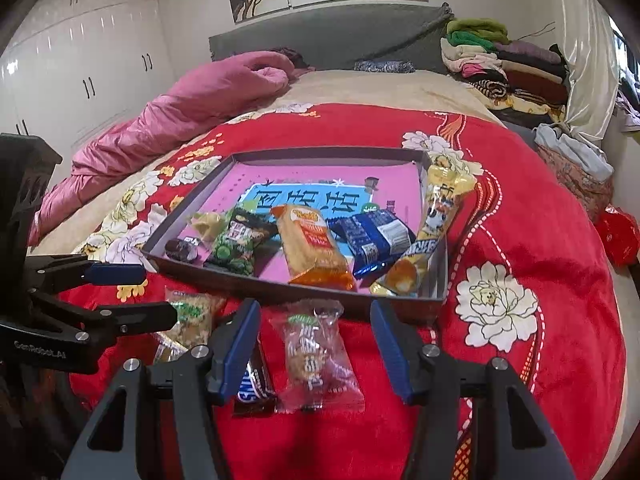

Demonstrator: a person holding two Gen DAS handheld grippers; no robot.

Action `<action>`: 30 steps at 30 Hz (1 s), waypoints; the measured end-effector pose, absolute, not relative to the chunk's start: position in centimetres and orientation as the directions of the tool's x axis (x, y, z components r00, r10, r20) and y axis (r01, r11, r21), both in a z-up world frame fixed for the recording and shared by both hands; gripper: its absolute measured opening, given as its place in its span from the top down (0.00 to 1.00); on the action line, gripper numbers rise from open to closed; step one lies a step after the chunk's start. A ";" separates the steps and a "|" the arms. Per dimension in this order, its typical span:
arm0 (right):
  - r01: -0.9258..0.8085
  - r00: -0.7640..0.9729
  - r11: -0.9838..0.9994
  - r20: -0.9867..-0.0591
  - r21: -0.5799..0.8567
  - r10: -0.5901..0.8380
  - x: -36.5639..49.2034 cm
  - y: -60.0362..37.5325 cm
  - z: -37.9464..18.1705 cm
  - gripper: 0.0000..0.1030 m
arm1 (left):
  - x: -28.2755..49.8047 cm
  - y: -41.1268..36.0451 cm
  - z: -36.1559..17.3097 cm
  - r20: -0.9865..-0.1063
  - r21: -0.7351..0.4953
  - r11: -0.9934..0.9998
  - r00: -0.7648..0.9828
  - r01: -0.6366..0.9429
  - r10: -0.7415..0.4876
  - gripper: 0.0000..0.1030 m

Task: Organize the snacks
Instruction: 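Grasp the clear pastry bag with the right tool while the left tool grasps the green-labelled cracker bag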

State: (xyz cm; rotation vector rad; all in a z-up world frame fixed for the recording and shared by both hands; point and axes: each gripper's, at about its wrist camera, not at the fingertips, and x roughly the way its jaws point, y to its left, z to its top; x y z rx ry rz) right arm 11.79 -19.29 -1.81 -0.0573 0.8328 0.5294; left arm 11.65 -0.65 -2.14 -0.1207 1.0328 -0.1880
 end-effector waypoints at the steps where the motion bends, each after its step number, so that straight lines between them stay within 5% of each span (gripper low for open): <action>1: -0.468 0.550 0.870 -0.721 0.152 0.422 11.7 -19.3 -1.9 0.45 | 11.6 -0.7 -2.3 -0.843 -0.188 0.977 0.494 0.101 -0.213 0.23; 30: -0.536 0.509 0.844 -0.809 -0.032 0.293 11.7 -16.7 -6.3 0.46 | 13.4 -2.0 -6.5 -0.888 -0.213 0.976 0.406 0.054 -0.216 0.23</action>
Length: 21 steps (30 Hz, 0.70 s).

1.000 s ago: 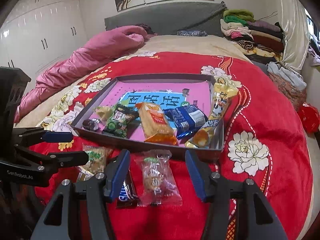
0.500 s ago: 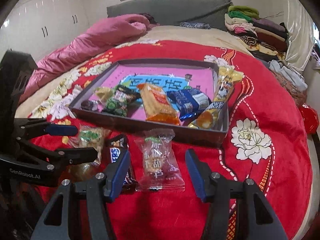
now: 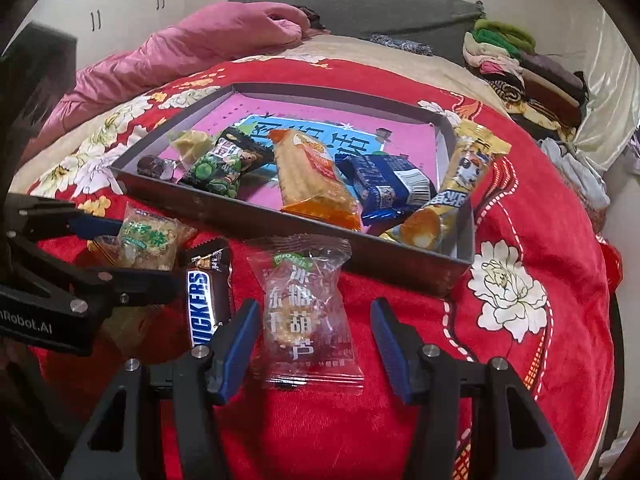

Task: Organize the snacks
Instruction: 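Grasp the clear pastry bag with the right tool while the left tool grasps the green-labelled cracker bag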

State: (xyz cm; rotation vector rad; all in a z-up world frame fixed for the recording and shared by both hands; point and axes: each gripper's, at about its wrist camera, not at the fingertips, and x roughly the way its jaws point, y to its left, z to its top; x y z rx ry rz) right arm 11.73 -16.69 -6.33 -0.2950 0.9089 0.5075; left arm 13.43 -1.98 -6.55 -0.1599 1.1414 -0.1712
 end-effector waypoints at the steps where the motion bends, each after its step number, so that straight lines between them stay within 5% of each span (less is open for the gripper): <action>1: -0.537 0.511 0.842 -0.810 -0.040 0.288 11.7 -16.6 -6.4 0.49 | 13.5 -1.9 -6.6 -0.887 -0.220 0.974 0.406 0.050 -0.221 0.23; 13: -0.553 0.500 0.833 -0.812 -0.031 0.302 12.2 -15.8 -7.0 0.60 | 13.8 0.1 -7.4 -0.883 -0.266 0.964 0.401 -0.002 -0.242 0.48; 21: -0.536 0.490 0.843 -0.797 0.043 0.352 12.5 -16.9 -6.2 0.62 | 13.6 0.2 -7.5 -0.880 -0.257 0.966 0.409 0.016 -0.241 0.49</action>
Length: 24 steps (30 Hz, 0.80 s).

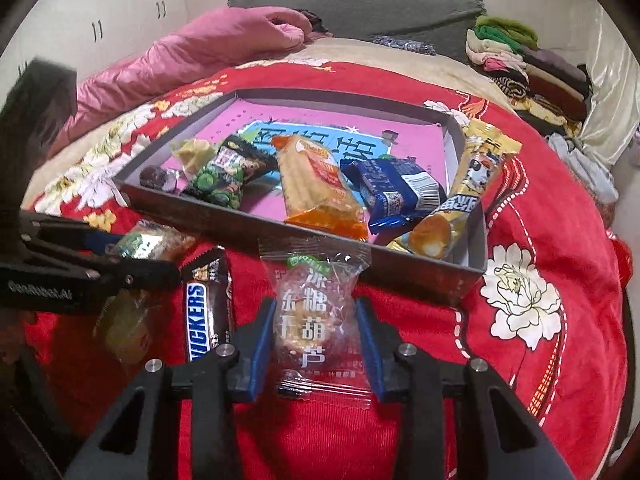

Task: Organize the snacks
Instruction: 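Grasp the clear pastry bag with the right tool while the left tool grasps the green-labelled cracker bag, then carry both held bags up over the pink box tray with both tools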

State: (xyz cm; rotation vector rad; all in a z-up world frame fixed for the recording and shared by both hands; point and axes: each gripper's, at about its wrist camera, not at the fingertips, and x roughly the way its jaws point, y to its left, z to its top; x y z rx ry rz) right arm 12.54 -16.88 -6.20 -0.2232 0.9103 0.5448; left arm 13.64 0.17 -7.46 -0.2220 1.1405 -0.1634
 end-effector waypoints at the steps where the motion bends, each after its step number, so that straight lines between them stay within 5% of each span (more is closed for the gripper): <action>1: -0.531 0.487 0.845 -0.792 0.067 0.369 12.5 -17.2 -5.9 0.62 | 13.5 0.1 -7.3 -0.879 -0.252 0.967 0.413 0.020 -0.238 0.50; 24: -0.535 0.523 0.823 -0.690 0.191 0.500 12.5 -19.5 -2.5 0.62 | 11.4 2.1 -1.5 -0.826 -0.261 0.965 0.526 -0.035 -0.204 0.50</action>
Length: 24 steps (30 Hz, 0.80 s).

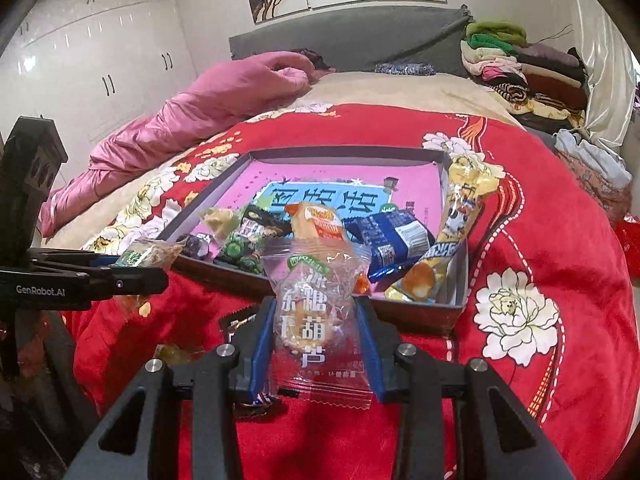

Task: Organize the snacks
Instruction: 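Carry both held bags up over the pink box tray with both tools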

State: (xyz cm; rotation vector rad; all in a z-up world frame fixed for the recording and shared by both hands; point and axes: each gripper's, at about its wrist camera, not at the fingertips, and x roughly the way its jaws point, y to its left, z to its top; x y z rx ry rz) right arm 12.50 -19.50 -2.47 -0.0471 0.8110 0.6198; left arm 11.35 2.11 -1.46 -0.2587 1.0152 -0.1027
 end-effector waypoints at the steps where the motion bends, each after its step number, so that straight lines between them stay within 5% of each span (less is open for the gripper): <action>1: -0.535 0.525 0.823 -0.688 0.193 0.502 12.6 -19.5 -2.4 0.62 | 11.3 2.1 -1.3 -0.825 -0.258 0.965 0.529 -0.036 -0.201 0.50; 24: -0.519 0.590 0.832 -0.621 0.197 0.516 12.9 -21.0 -0.4 0.62 | 11.8 1.9 1.6 -0.789 -0.226 0.973 0.594 -0.046 -0.155 0.50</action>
